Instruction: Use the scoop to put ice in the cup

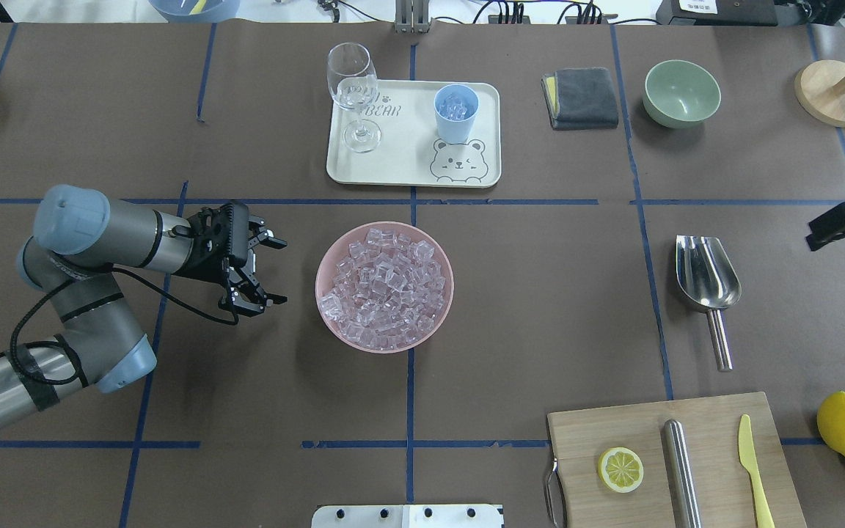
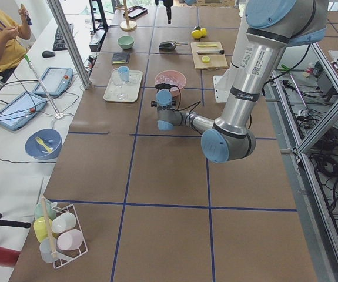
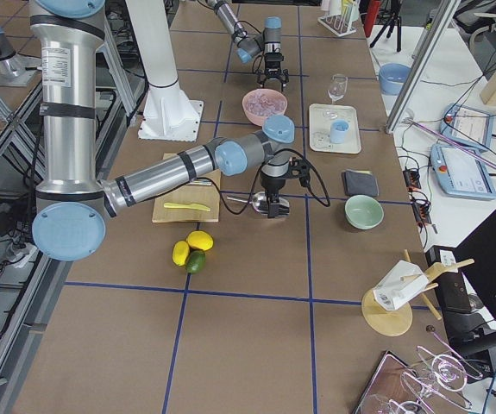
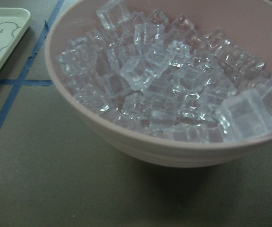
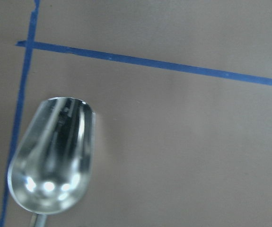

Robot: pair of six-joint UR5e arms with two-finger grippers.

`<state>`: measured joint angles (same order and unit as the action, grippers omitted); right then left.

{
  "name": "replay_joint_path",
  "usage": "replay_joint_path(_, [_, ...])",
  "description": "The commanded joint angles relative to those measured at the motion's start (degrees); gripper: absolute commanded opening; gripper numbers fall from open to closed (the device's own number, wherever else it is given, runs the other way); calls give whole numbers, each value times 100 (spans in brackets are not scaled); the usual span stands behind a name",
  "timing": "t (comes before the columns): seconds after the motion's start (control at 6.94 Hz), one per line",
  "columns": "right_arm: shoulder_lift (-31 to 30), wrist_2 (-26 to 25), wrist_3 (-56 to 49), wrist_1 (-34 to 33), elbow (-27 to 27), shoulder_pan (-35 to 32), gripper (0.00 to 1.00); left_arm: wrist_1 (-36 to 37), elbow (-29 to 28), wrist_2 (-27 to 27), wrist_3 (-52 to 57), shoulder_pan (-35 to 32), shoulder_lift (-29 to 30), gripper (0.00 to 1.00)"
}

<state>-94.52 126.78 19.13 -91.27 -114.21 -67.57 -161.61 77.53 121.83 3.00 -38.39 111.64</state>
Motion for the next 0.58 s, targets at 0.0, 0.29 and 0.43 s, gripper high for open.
replay_joint_path(0.0, [-862, 75, -2193, 13, 4, -1332, 100, 41, 25, -10, -19, -474, -299, 100])
replay_joint_path(0.29, [-1461, 118, -2914, 48, 31, -2082, 100, 373, 78, 16, 8, -1072, -624, 100])
replay_joint_path(0.43, [-1560, 197, -2906, 57, 57, -2215, 100, 1150, 209, 286, 16, -1518, -712, 100])
